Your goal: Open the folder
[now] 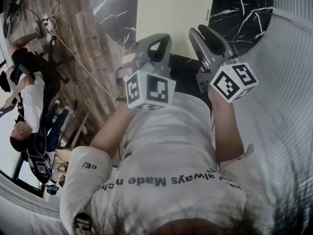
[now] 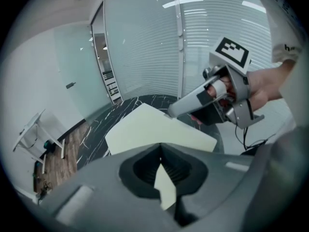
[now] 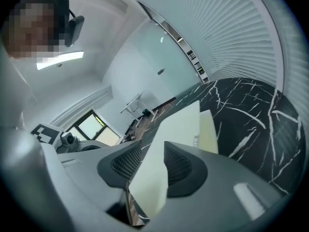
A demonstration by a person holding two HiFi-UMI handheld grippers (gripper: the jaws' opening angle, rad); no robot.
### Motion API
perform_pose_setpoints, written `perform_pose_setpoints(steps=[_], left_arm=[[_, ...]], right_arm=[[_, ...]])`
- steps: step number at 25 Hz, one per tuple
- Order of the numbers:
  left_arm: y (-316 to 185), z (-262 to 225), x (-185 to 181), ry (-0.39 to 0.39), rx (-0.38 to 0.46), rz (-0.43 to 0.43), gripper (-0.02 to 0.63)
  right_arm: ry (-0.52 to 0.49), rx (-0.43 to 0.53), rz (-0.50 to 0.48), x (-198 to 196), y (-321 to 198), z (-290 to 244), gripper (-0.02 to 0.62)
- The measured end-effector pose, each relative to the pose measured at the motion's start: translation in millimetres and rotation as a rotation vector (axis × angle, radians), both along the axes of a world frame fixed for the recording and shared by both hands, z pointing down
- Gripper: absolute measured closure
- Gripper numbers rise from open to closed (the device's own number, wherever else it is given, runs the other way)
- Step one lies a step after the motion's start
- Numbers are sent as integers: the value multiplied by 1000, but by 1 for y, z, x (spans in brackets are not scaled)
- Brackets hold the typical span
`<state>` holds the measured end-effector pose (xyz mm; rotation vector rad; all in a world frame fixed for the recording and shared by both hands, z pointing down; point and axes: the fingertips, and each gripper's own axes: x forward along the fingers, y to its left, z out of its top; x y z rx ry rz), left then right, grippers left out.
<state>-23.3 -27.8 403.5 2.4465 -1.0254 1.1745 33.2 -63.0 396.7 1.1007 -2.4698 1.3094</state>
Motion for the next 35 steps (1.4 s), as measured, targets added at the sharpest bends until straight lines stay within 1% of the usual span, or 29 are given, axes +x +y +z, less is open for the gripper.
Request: perform_pose_setpoints(steps=[3, 4, 5, 6, 7, 9, 15, 18, 20, 24, 29, 35], left_arm=[[-4, 14, -4, -20, -7, -9, 604], [-5, 18, -6, -26, -13, -11, 604], [-5, 22, -8, -31, -18, -14, 604], [-6, 24, -9, -35, -22, -15, 604], [-6, 26, -10, -37, -25, -16, 604], [-6, 27, -9, -39, -26, -14, 604], [-3, 11, -1, -23, -16, 10, 604], [-1, 0, 6, -7, -1, 20, 604], [1, -10, 10, 3, 11, 26, 604], [6, -29, 16, 27, 33, 36, 604], [12, -48, 18, 50, 50, 38, 604], [24, -73, 21, 72, 80, 74, 603]], right_arm=[[83, -29, 73, 30, -5, 29, 360], [80, -56, 85, 35, -5, 41, 334], [55, -91, 86, 37, -3, 52, 315], [16, -125, 80, 36, -1, 58, 334], [-22, -147, 72, 34, 1, 61, 383], [-57, -150, 62, 31, 4, 59, 467], [-76, -121, 34, 17, 8, 39, 512], [-98, -110, 28, 14, 8, 30, 558], [-118, -98, 19, 9, 7, 22, 568], [-147, -70, -14, -2, 7, 6, 568], [-163, -63, -52, -17, 10, -10, 565], [-259, -78, -86, -40, 11, -31, 560]])
